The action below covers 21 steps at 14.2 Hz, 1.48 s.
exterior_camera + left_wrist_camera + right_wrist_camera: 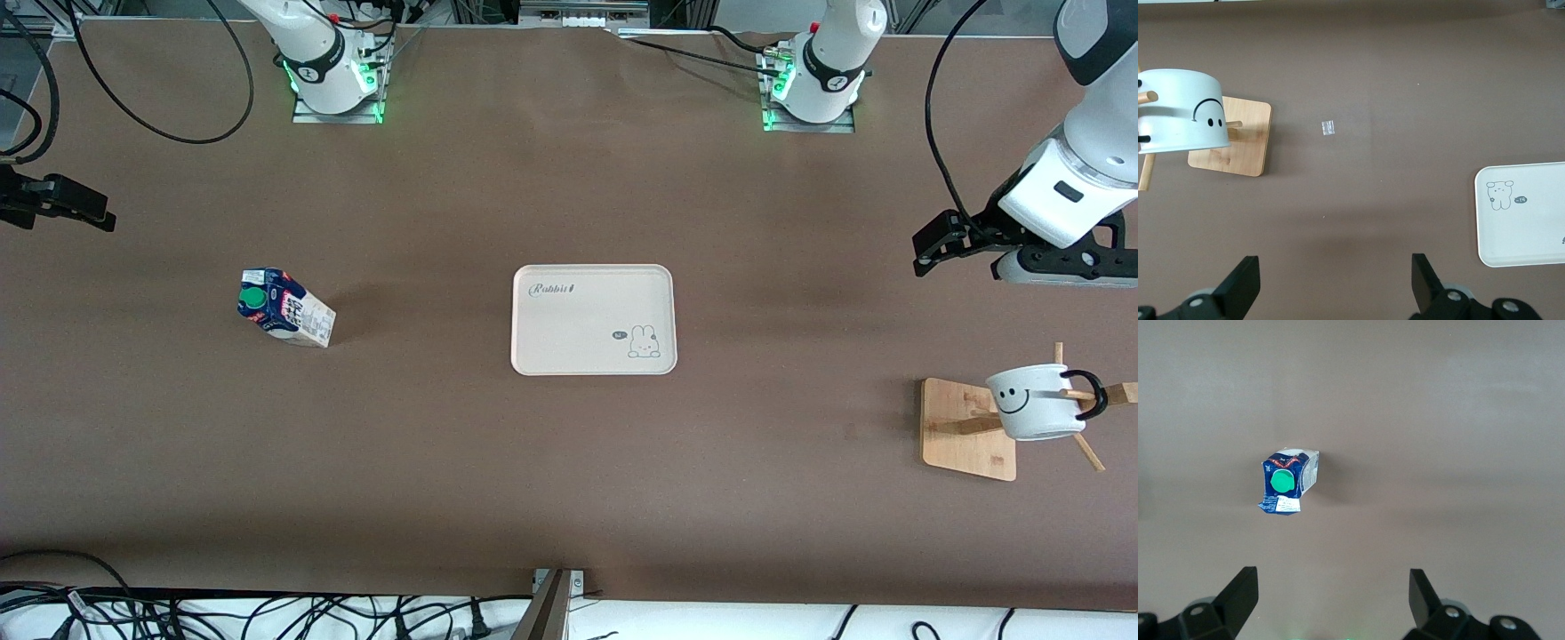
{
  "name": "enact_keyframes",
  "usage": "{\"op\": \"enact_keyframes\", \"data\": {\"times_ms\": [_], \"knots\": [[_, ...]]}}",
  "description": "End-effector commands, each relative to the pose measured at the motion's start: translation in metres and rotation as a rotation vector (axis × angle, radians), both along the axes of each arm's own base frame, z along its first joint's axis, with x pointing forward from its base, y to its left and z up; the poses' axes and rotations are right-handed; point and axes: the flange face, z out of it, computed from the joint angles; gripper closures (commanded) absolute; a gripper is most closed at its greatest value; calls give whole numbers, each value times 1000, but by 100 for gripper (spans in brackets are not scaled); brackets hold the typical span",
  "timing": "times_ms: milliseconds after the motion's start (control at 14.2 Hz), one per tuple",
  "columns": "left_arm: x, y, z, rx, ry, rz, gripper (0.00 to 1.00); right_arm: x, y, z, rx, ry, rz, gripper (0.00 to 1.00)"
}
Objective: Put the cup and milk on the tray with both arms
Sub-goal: 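Move the right gripper down to the blue milk carton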
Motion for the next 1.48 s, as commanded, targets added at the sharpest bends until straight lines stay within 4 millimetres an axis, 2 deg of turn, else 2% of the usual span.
{"op": "enact_keyframes", "data": {"times_ms": [0, 633, 843, 984, 1406], "knots": [[1, 1, 4, 0, -2, -7, 0, 3, 2, 4, 16, 0, -8, 0], [3, 2, 6, -2, -1, 7, 0, 4, 3, 3, 32, -3, -14, 0], [3, 1, 6, -1, -1, 4, 0, 5, 7, -9, 53, 29, -11, 0], [1, 3, 2, 1, 7, -1, 0, 13, 7, -29, 56, 64, -9, 0], [-7, 5, -3, 7, 20, 9, 0, 47, 5, -127, 63, 211, 7, 0]]}}
